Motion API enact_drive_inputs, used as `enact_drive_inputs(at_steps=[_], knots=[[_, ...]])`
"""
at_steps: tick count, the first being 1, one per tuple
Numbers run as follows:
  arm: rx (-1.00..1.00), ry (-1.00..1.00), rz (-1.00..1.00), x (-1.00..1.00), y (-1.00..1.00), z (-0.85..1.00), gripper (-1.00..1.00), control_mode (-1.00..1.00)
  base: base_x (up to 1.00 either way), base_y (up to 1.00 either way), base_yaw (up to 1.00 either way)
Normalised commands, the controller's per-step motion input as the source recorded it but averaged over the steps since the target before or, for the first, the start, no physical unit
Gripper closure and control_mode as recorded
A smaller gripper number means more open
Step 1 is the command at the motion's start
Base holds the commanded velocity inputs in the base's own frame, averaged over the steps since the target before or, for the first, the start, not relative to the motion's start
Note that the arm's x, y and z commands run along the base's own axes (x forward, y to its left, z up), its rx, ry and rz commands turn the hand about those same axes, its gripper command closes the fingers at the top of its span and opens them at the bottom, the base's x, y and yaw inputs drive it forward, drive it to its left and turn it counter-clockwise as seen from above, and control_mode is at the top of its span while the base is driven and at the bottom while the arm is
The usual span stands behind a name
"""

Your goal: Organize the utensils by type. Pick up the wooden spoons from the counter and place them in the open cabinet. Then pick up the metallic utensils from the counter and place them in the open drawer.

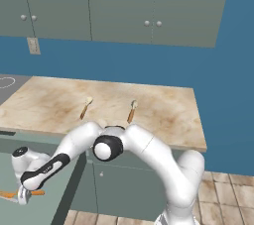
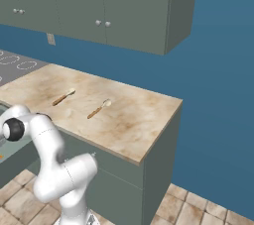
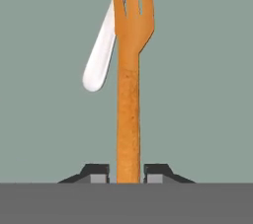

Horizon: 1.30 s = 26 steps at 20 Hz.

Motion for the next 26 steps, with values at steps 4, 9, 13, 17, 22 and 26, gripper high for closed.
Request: enact_drive_inputs(at_steps=[4, 9, 13, 17, 22, 26], knots=[[0.0, 0.0, 0.0, 0.0, 0.0, 0.01, -1.0, -1.0, 0.0, 0.0, 0.0], [0.0, 0.01, 0.0, -0.08, -0.22, 0.55, -1.0, -1.0, 0.0, 0.0, 0.0], [0.08, 0.03, -0.01, -0.29, -0.54, 1.0, -1.0, -1.0, 0.0, 0.0, 0.0], [0.2, 0.09, -0.02, -0.47, -0.69, 1.0, -1.0, -1.0, 0.0, 0.0, 0.0], [0.08, 0.03, -0.07, -0.39, -0.64, 0.74, -1.0, -1.0, 0.0, 0.0, 0.0], [0.0, 0.0, -0.07, -0.17, -0.62, 0.65, -1.0, -1.0, 0.0, 0.0, 0.0]])
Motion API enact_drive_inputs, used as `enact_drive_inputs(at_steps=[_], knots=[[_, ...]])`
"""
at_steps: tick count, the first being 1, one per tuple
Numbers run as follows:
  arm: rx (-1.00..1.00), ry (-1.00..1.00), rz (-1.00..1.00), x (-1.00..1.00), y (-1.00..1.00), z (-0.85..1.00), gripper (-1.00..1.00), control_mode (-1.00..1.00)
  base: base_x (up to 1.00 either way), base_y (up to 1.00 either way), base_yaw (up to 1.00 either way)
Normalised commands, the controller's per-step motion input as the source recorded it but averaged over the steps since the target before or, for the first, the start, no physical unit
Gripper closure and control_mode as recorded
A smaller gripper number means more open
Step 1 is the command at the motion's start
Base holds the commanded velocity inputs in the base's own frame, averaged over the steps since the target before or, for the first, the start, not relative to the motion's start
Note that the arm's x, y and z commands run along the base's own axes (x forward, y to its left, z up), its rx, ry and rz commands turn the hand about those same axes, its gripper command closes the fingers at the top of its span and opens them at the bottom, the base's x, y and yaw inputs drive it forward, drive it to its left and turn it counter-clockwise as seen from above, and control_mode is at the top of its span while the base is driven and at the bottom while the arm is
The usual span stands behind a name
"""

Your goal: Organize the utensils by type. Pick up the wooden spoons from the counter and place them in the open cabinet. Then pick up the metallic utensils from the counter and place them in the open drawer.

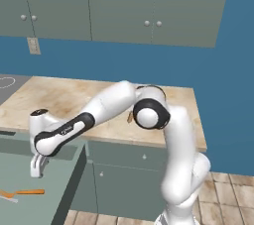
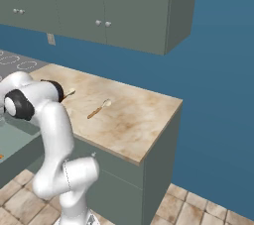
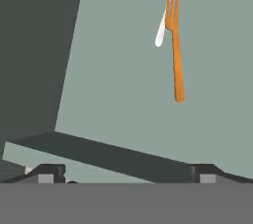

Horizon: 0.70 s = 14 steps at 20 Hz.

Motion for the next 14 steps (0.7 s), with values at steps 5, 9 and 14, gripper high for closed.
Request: enact_drive_inputs(at_steps=[5, 9, 14], knots=[[-0.01, 0.0, -0.11, -0.08, -0.63, 0.83, -1.0, -1.0, 0.0, 0.0, 0.0], [-0.13, 0.0, -0.17, -0.06, -0.37, 0.57, -1.0, -1.0, 0.0, 0.0, 0.0], [-0.02, 0.01, -0.26, -0.23, -0.44, 0.58, -1.0, -1.0, 0.0, 0.0, 0.0]])
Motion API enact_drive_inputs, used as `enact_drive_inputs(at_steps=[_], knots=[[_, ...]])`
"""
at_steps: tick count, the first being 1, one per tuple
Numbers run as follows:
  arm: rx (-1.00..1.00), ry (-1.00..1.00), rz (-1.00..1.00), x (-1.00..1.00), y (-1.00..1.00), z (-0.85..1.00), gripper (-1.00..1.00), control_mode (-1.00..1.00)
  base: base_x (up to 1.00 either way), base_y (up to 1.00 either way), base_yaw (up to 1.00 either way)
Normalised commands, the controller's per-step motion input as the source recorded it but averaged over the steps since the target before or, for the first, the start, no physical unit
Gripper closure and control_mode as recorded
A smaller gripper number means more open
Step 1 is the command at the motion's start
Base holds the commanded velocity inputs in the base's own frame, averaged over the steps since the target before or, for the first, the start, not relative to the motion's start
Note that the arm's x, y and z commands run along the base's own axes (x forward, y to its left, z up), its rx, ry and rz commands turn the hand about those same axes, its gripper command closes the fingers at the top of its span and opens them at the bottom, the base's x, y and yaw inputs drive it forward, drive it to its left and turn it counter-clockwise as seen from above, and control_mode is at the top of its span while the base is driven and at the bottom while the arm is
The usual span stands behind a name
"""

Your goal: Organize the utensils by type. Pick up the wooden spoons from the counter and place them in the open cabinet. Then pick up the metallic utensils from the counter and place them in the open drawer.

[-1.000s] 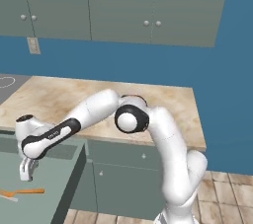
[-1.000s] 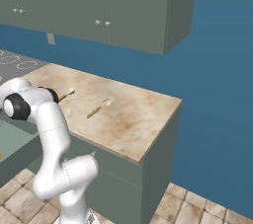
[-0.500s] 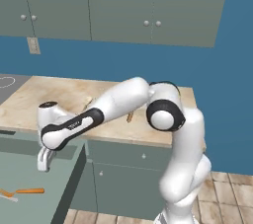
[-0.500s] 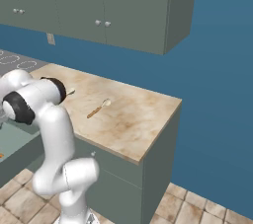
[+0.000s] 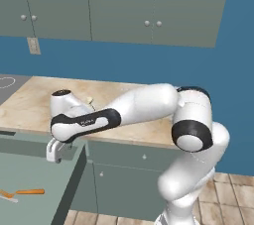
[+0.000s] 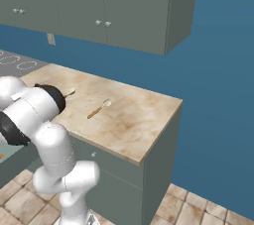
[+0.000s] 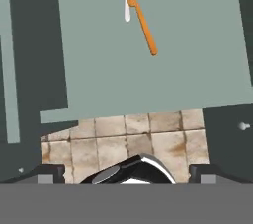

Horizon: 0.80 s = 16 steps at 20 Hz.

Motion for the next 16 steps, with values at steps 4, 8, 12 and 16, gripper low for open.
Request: enact_drive_inputs(at_steps=[4, 8, 12, 16], knots=[[0.0, 0.02, -0.3, -0.28, -0.4, 0.56, -1.0, -1.0, 0.0, 0.0, 0.0], [0.0, 0.0, -0.33, -0.2, -0.49, 0.11, -1.0, -1.0, 0.0, 0.0, 0.0], [0.0, -0.02, -0.08, 0.0, -0.47, -0.04, -1.0, -1.0, 0.0, 0.0, 0.0], [0.0, 0.0, -0.1, -0.01, -0.24, -0.09, -1.0, -1.0, 0.0, 0.0, 0.0]])
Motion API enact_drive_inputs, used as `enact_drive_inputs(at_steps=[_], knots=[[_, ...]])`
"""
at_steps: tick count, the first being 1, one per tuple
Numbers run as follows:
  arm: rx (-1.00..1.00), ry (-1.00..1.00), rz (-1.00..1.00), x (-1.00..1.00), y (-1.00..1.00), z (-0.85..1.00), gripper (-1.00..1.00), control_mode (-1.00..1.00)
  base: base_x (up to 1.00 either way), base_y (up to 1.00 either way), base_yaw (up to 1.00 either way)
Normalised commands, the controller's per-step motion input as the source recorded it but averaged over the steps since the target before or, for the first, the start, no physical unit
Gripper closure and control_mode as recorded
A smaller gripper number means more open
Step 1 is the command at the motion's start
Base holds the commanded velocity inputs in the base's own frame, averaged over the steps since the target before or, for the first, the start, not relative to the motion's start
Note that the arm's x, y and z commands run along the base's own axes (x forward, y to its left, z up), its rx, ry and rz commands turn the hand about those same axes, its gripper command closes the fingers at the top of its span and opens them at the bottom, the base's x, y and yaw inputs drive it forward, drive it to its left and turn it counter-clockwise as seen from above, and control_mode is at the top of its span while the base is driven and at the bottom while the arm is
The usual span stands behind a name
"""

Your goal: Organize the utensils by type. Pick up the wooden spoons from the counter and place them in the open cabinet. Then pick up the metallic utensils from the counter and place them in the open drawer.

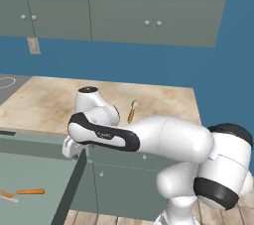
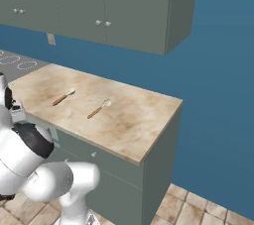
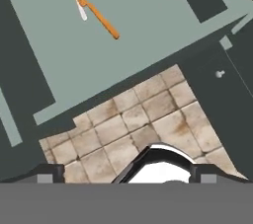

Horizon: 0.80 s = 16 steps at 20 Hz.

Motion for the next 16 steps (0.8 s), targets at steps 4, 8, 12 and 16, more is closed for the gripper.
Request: enact_drive_inputs(at_steps=[4, 8, 12, 16], knots=[[-0.02, 0.02, -0.34, 0.0, -0.37, 0.13, -1.0, -1.0, 0.0, 0.0, 0.0], [-0.09, 0.04, -0.35, 0.02, -0.43, 0.41, -1.0, -1.0, 0.0, 0.0, 0.0], [-0.12, 0.0, -0.38, 0.0, -0.55, 0.52, -1.0, -1.0, 0.0, 0.0, 0.0], [-0.11, 0.0, -0.41, 0.0, -0.63, 0.46, -1.0, -1.0, 0.0, 0.0, 0.0]])
